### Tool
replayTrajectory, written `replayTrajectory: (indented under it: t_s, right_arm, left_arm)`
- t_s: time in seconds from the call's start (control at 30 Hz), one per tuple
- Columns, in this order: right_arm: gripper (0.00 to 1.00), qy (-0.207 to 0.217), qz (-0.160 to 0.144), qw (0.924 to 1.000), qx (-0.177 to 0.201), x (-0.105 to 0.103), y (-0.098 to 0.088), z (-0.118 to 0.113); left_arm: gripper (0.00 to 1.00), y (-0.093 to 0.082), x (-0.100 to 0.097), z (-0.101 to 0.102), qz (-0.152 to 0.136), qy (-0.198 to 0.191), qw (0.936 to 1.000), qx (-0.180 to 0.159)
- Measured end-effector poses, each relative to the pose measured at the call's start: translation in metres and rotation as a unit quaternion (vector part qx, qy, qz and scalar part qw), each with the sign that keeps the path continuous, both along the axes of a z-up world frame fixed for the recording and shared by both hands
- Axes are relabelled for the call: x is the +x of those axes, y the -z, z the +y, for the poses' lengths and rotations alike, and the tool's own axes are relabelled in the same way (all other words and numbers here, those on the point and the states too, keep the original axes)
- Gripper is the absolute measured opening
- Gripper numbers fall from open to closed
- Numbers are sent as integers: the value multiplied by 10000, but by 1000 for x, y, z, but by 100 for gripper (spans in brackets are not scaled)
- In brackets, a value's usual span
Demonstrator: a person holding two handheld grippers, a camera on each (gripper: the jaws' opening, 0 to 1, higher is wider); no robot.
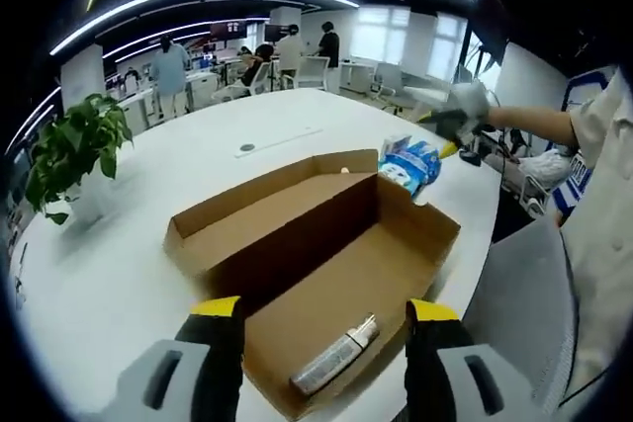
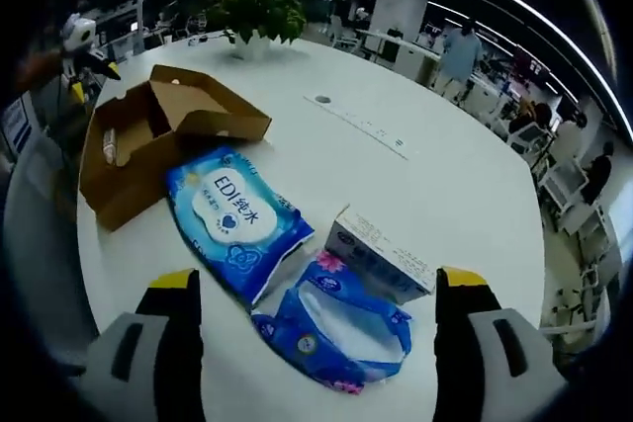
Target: Operate the shoe box by opening the lid, removing the specified soft item, and placing it in the target area until the item is outside and the box remains undamaged.
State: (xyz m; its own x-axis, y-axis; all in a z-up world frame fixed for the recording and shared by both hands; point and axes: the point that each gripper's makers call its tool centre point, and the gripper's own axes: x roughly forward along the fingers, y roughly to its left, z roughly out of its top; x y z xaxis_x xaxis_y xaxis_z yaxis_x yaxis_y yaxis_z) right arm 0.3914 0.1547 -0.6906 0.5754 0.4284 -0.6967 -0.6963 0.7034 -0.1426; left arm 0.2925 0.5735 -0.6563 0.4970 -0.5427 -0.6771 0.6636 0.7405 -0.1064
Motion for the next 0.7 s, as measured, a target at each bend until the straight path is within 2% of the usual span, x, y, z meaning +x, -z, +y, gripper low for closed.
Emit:
replayTrajectory:
  t_s: [0.27,0.7]
  right_arm:
    - [96,116,-218,9995,197,-14,-10,6]
    - [96,205,-392,9980,460,-48,-28,24]
  left_arm:
    - [66,9,3,-1,132,369,9990,209]
    - [66,25,8,-5,434,1012,9926,522]
